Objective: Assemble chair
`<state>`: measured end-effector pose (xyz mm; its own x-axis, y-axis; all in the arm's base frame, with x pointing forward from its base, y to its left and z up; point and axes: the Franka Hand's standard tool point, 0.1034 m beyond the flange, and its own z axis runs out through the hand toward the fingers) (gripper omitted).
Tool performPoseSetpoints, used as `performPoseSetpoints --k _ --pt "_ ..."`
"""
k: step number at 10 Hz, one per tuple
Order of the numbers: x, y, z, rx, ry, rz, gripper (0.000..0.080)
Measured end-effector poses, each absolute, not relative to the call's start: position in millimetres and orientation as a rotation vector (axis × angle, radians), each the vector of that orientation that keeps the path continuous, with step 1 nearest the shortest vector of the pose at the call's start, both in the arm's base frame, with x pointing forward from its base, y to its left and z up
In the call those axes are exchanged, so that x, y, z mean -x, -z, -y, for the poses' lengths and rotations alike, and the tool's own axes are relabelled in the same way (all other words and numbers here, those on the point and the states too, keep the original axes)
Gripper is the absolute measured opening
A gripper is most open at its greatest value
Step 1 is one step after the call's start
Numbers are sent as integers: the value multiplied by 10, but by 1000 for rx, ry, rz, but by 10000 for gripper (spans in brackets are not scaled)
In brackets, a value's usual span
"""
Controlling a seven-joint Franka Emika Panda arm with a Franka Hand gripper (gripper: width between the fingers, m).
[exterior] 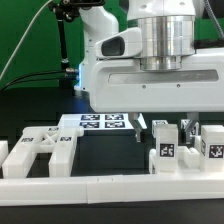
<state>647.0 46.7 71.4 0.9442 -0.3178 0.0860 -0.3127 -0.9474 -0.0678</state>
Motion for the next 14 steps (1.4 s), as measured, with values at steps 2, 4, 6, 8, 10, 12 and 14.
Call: performPoseSetpoints --k 2,4,6,8,10,12,14 --pt "-6468 -711 -473 2977 139 -775 285" --pt "-6465 -708 -478 2904 129 -992 285" --pt "-6459 -721 -471 2600 63 -1598 285" --pt "-6466 -706 -502 2229 18 -2040 285" --pt "-6479 -718 -556 1850 18 -2386 287" --pt "-6479 -721 -551 1858 23 -2382 359" --pt "-6489 -727 -537 2210 71 -2071 540"
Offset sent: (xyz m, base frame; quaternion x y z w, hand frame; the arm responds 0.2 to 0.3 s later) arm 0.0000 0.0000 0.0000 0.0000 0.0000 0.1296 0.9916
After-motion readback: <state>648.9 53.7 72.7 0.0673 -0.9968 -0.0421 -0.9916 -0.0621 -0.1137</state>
